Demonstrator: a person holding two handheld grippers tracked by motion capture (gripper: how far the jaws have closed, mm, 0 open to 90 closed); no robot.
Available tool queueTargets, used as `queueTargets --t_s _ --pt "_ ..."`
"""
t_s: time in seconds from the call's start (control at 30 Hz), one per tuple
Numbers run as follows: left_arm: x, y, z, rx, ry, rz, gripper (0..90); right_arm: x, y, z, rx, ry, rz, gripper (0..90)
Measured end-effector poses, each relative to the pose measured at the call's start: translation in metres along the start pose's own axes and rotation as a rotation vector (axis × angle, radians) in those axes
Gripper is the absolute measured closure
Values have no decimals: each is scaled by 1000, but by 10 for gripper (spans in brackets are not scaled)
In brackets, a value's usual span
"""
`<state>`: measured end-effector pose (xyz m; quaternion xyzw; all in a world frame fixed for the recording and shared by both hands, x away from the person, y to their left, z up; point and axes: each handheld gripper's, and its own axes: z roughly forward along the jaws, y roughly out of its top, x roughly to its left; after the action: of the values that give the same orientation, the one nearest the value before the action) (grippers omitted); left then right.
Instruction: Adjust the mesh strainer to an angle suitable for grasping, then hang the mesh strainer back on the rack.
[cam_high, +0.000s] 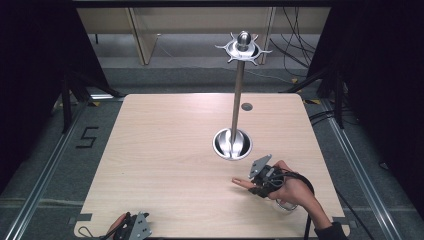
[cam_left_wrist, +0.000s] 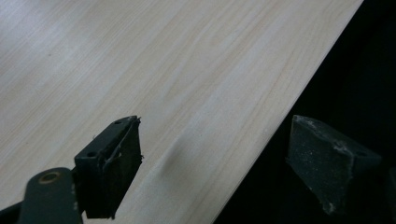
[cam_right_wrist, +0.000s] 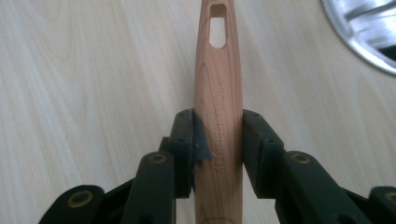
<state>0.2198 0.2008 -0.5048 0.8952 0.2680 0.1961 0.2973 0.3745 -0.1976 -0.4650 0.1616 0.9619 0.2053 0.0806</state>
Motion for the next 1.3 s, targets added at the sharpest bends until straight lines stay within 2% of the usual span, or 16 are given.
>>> queueTargets --t_s 0.1,0.2,0.23,0.33,0.43,0.5,0.53,0.57,0.7,0.73,0.77,0.83,0.87,0.93,1.0,1.3 --pt "0 0 1 -7 -5 1 169 -1 -1 -7 -17 -5 32 681" --pt "0 0 1 -8 -4 1 169 -5 -3 -14 -89 -38 32 682" --pt "0 0 1 -8 -4 1 169 -5 -3 -14 -89 -38 32 682" --pt "-1 0 -1 -13 -1 -7 169 -8 -4 -22 -157 -58 90 681" --pt "-1 0 -1 -14 1 -6 170 -11 -5 -28 -195 -72 89 682" --pt "-1 0 0 -14 0 -11 170 -12 -8 -39 -235 -76 160 682" --pt "-1 0 0 -14 0 -11 169 -12 -8 -39 -235 -76 160 682" --pt "-1 -1 0 -13 0 -9 170 -16 -11 -45 -285 -72 152 682" --pt "0 0 -1 -15 2 -3 170 -20 -13 -52 -328 -49 155 682" --pt "0 1 -1 -15 -2 4 169 -19 -14 -56 -353 -24 187 682" --pt "0 1 -1 -15 -2 4 169 -19 -14 -56 -353 -24 187 682" --pt "-1 0 0 -14 -3 4 169 -20 -15 -62 -414 -1 194 682" --pt "-2 0 0 -7 10 7 170 -20 -15 -63 -442 5 183 682" --pt "-2 0 -1 -9 -1 8 169 -22 -14 -63 -476 -10 163 682" --pt "-2 0 -1 -9 9 9 169 -19 -13 -67 -505 11 192 683" --pt "-2 0 -1 -10 6 9 170 -23 -8 -74 -598 -48 221 682"
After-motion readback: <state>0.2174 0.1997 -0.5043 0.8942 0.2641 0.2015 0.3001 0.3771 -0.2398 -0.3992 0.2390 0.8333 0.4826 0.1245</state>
